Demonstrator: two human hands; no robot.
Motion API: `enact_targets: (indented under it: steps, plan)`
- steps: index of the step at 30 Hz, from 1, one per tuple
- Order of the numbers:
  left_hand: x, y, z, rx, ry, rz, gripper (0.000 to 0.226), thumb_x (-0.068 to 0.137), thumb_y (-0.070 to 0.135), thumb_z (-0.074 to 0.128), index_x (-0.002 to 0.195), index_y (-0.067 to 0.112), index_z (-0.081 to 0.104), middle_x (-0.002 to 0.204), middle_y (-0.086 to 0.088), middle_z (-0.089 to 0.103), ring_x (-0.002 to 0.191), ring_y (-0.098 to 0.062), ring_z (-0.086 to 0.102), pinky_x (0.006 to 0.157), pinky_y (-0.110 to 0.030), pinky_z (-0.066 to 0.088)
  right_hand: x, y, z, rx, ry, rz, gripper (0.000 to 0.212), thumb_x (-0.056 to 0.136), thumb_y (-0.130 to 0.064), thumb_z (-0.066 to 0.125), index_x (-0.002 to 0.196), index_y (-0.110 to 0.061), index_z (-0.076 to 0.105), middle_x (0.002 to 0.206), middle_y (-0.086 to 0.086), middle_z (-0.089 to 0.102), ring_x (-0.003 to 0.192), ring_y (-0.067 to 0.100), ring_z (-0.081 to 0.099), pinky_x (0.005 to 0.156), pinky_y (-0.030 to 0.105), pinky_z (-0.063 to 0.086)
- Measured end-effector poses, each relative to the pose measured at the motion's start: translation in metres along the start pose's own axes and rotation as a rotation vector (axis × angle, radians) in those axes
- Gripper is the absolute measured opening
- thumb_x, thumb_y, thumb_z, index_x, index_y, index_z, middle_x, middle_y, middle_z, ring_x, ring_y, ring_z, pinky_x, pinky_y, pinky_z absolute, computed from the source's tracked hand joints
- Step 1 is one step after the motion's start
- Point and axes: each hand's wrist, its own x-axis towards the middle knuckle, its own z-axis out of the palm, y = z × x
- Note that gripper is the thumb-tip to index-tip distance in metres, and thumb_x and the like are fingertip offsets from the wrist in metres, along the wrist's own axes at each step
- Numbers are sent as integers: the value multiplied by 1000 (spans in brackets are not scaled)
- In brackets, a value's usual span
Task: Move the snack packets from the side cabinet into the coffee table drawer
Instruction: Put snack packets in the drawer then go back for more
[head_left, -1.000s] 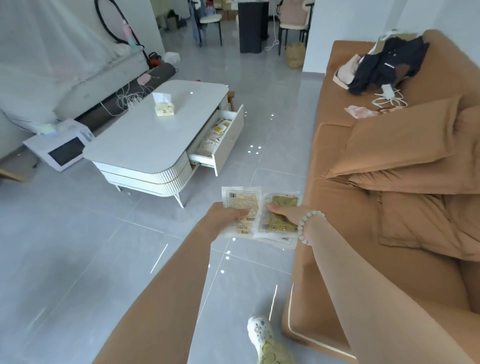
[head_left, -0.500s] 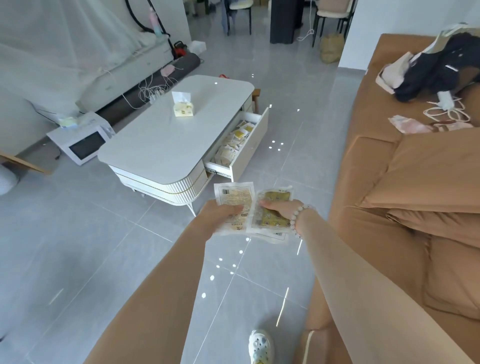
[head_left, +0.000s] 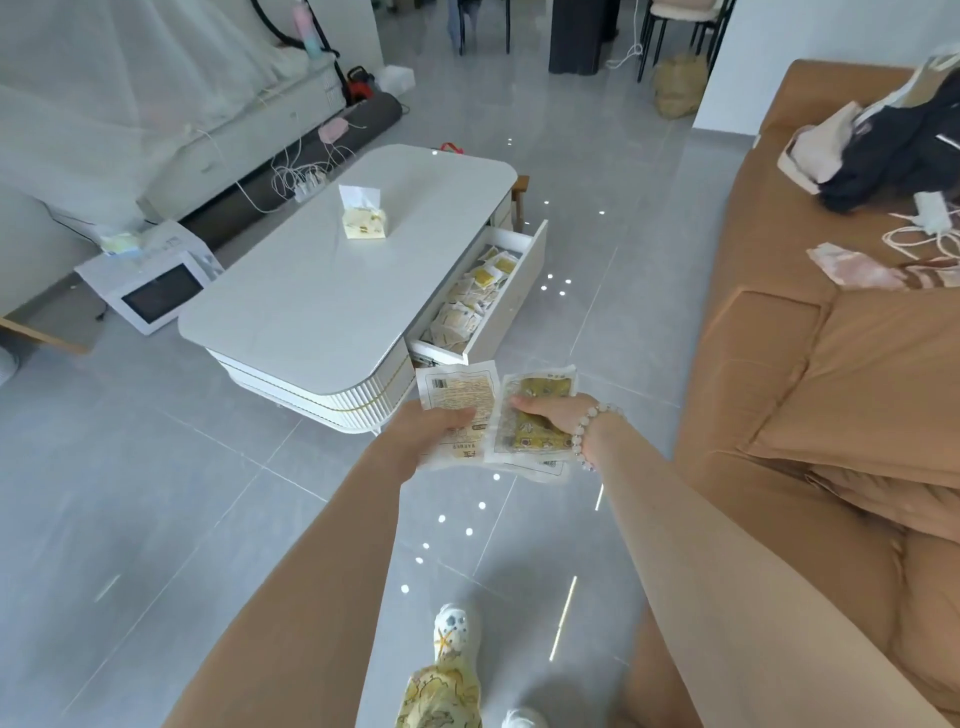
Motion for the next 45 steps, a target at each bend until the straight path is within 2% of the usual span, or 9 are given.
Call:
enact_targets:
  steps: [3, 7, 11, 14, 24, 31, 36, 41, 45]
  plan:
    - [23, 12, -9, 19, -30, -6, 34, 83, 4, 69, 116, 4, 62, 101, -8, 69, 81, -19, 67, 67, -26, 56, 19, -16, 5, -4, 12, 18, 83, 66, -58, 75, 127, -5, 53, 119, 10, 63, 107, 24, 61, 98, 34, 46]
    - [59, 44, -21, 56, -64, 16, 32, 84, 4, 67, 116, 2, 61, 109, -10, 67, 79, -21, 65, 75, -30, 52, 48, -48, 9, -6, 45, 22, 76, 71, -56, 73, 124, -4, 54, 119, 10, 63, 108, 24, 61, 91, 29, 46]
    - [104, 76, -40, 34, -44, 2, 33, 82, 4, 70, 114, 1, 62, 113, -15, 67, 93, -28, 66, 83, -36, 53, 81, -95, 16, -12, 45, 12, 78, 70, -56, 73, 126, -5, 54, 122, 11, 62, 108, 24, 61, 93, 30, 47]
    - [140, 100, -53, 42, -58, 5, 24, 82, 4, 70, 105, 5, 64, 106, -14, 68, 87, -27, 66, 81, -35, 54, 110, -131, 21, -12, 43, 6, 77, 71, -55, 73, 127, -5, 55, 124, 11, 61, 110, 24, 60, 100, 34, 45]
    - [238, 153, -81, 77, -92, -43, 22, 80, 8, 73, 101, 7, 64, 86, -5, 69, 75, -19, 66, 67, -28, 54, 177, -200, 34, 61, 59, 32, 66, 69, -50, 77, 116, -7, 62, 111, 9, 68, 100, 22, 66, 95, 36, 51]
    - [287, 171, -66, 44, -112, -54, 42, 79, 5, 73, 118, 3, 60, 110, -13, 68, 89, -26, 67, 75, -34, 55, 215, -227, 14, 53, 75, 76, 68, 70, -51, 76, 118, -6, 60, 113, 12, 67, 103, 24, 65, 96, 37, 50]
    - [327, 190, -48, 55, -99, -74, 34, 81, 6, 72, 113, 6, 60, 105, -10, 67, 78, -20, 66, 57, -26, 53, 265, -244, -6, 74, 56, 89, 76, 55, -53, 83, 113, -8, 63, 109, 10, 69, 98, 23, 67, 93, 39, 52]
    - [379, 216, -36, 63, -56, -123, 36, 78, 9, 75, 113, 3, 65, 109, -12, 70, 99, -29, 67, 92, -40, 53, 307, -285, -30, 4, 4, 91, 63, 70, -50, 77, 113, -6, 62, 113, 9, 67, 103, 23, 65, 96, 36, 50]
    - [425, 247, -19, 48, -23, -134, 33, 78, 8, 74, 110, 4, 65, 105, -12, 70, 94, -28, 67, 87, -37, 54, 350, -320, -59, -68, -12, 77, 58, 79, -48, 69, 116, -5, 59, 118, 11, 64, 112, 24, 61, 98, 33, 47]
